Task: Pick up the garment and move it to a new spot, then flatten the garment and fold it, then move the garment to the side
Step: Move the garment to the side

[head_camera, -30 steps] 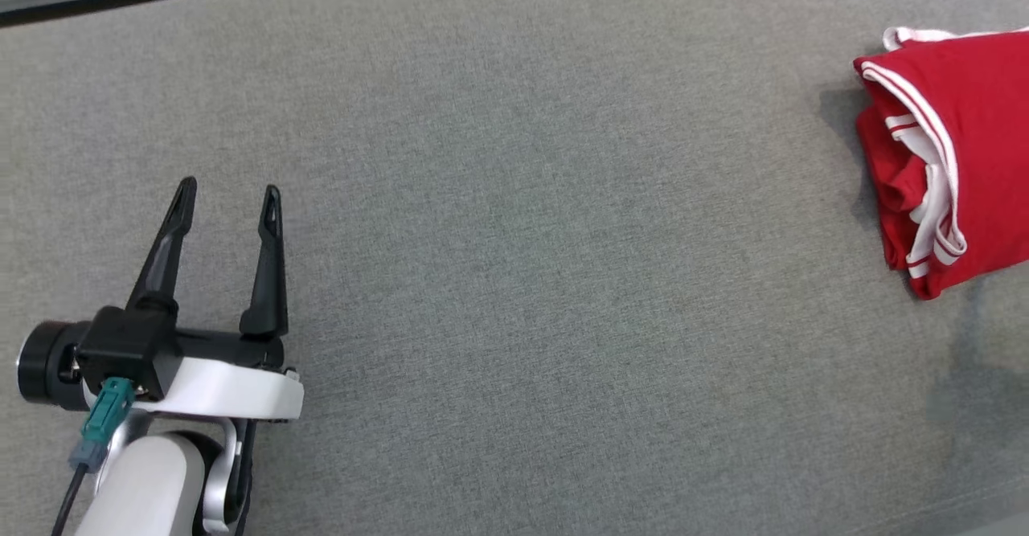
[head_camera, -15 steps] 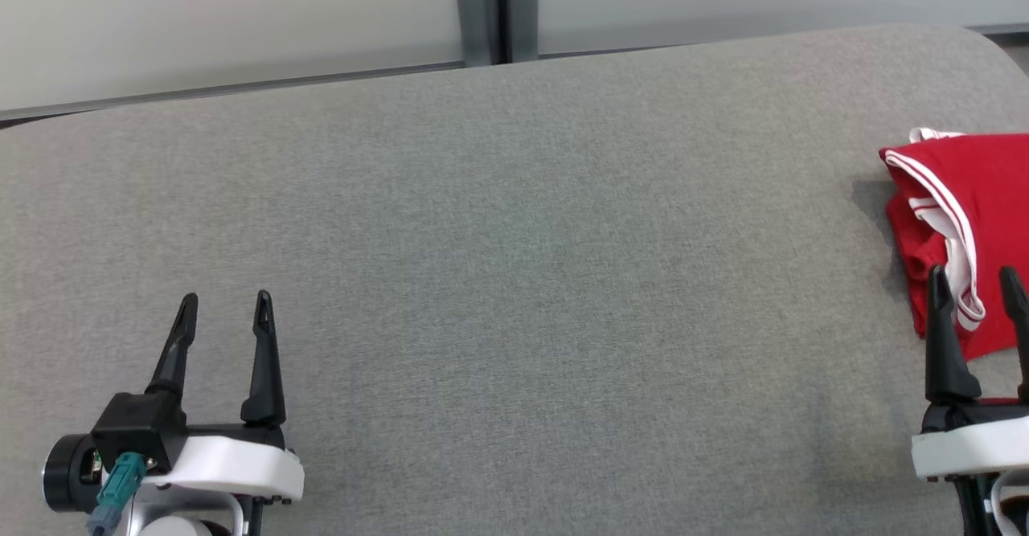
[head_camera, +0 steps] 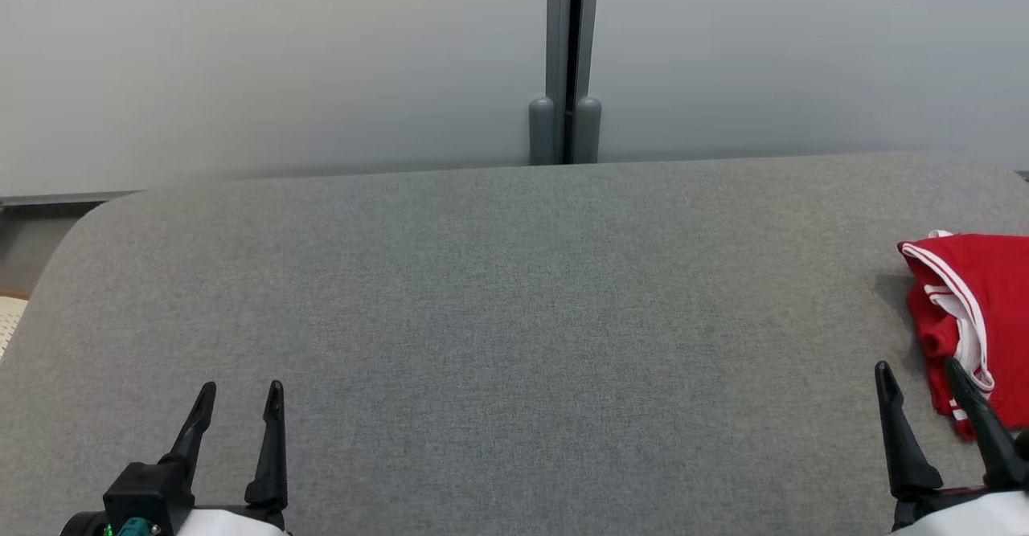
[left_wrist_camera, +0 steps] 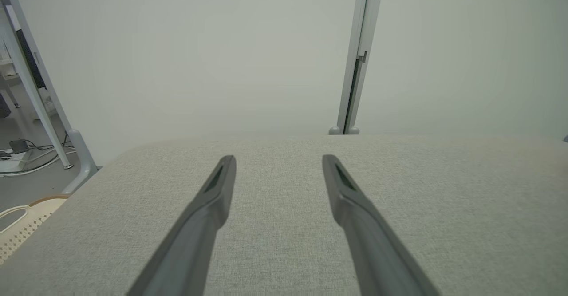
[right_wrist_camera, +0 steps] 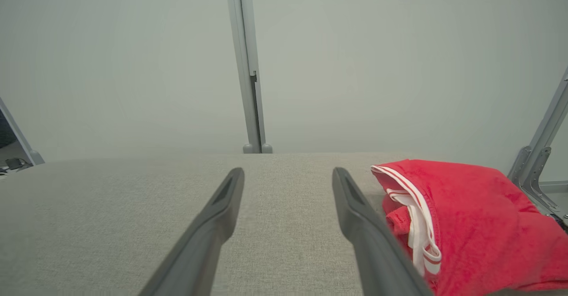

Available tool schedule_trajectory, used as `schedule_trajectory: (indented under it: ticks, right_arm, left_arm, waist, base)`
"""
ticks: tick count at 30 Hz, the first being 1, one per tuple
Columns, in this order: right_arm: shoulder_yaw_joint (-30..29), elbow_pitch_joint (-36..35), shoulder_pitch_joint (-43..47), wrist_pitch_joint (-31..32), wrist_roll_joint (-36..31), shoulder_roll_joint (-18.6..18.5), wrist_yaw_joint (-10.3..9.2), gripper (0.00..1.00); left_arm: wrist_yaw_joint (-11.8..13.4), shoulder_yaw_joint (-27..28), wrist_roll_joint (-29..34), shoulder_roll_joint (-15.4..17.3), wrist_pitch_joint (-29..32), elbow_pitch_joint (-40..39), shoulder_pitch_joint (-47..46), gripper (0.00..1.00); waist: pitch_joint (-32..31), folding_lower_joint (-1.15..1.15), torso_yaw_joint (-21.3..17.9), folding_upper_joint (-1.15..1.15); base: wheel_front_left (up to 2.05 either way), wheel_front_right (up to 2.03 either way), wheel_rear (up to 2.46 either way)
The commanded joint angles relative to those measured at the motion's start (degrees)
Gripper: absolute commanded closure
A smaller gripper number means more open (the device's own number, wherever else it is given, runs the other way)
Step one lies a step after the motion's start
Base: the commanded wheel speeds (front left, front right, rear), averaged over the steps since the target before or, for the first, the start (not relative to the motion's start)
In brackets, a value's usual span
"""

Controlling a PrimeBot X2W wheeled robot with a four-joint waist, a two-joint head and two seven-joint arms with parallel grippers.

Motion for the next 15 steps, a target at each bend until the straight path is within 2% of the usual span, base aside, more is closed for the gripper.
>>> schedule_trajectory:
  ticks: [1,15]
  right_arm:
    - [0.01,-0.32,0.63,0.38,-0.44,-0.11,0.00,0.00]
    - [0.88,-4.24,5.35,3.48,-1.90,1.56,0.00,0.00]
  left_arm:
    - [-0.15,0.05,0.26,0.39,-0.18,0.10,0.30,0.00]
    - [0.61,-1.09,0.87,1.31,0.39,0.76,2.53,0.00]
  waist:
    - [-1.17,0.00,0.22,0.00]
    - [-4.42,0.00,-0.54,0.00]
  base:
    - [0.00,0.00,0.00]
    - [0.00,0.00,0.00]
